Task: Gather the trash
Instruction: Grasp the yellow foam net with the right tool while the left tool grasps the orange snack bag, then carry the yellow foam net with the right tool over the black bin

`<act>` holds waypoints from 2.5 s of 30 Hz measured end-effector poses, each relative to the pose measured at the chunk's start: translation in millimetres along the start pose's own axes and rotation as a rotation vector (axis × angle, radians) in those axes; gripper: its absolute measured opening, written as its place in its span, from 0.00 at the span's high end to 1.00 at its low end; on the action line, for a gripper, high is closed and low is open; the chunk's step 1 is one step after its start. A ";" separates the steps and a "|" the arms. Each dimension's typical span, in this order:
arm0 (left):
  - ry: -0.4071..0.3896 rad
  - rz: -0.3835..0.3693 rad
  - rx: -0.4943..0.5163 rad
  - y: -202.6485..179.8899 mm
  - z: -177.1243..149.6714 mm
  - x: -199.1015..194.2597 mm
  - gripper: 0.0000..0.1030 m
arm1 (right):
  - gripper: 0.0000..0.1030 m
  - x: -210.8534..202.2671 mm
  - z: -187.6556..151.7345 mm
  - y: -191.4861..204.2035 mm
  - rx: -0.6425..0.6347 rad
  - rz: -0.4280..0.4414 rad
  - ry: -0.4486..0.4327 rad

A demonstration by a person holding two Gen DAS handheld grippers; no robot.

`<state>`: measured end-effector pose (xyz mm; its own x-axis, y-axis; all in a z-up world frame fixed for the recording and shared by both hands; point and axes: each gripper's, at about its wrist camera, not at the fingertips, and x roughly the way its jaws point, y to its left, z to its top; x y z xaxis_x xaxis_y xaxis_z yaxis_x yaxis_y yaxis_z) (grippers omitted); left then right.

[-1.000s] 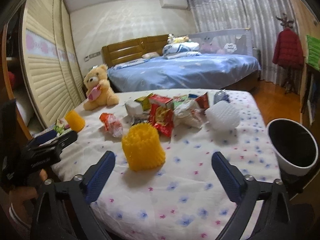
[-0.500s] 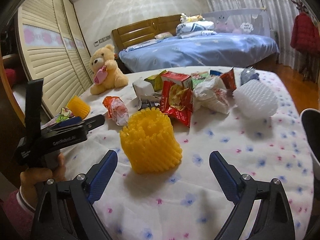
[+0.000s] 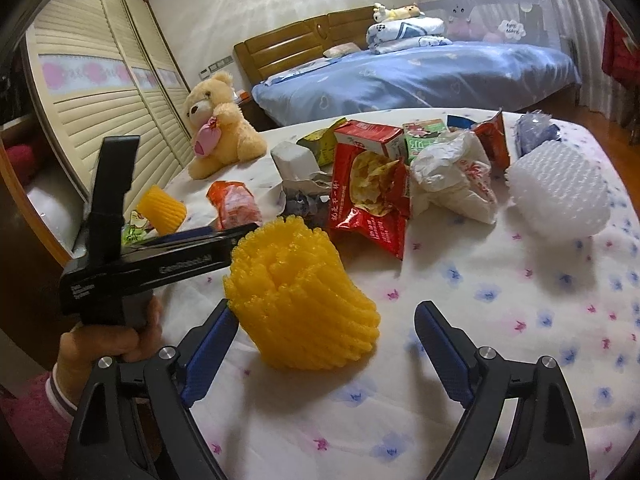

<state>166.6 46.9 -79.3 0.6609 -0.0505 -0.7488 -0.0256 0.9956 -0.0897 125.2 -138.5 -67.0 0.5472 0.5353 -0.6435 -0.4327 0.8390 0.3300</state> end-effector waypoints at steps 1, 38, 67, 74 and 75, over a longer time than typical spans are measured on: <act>-0.001 -0.009 0.006 -1.7 -0.3 -0.2 0.49 | 0.22 0.6 1.3 0.8 0.000 0.004 0.000; -0.099 -0.231 0.186 -94.8 -21.9 -73.3 0.91 | 0.69 -89.2 -13.2 -70.4 0.134 -0.134 -0.147; -0.007 -0.422 0.418 -225.8 -29.5 -52.7 0.91 | 0.69 -159.1 -28.0 -165.6 0.319 -0.295 -0.250; 0.011 -0.461 0.449 -251.7 -26.9 -49.9 0.91 | 0.69 -170.4 -32.0 -183.3 0.358 -0.335 -0.266; 0.012 -0.465 0.454 -254.8 -26.8 -49.3 0.91 | 0.68 -172.1 -32.6 -186.2 0.365 -0.337 -0.269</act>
<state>120.5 -206.4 -37.2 0.5181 -0.4827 -0.7061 0.5824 0.8037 -0.1220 88.3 -390.1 -40.2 0.7960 0.1978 -0.5720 0.0473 0.9219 0.3846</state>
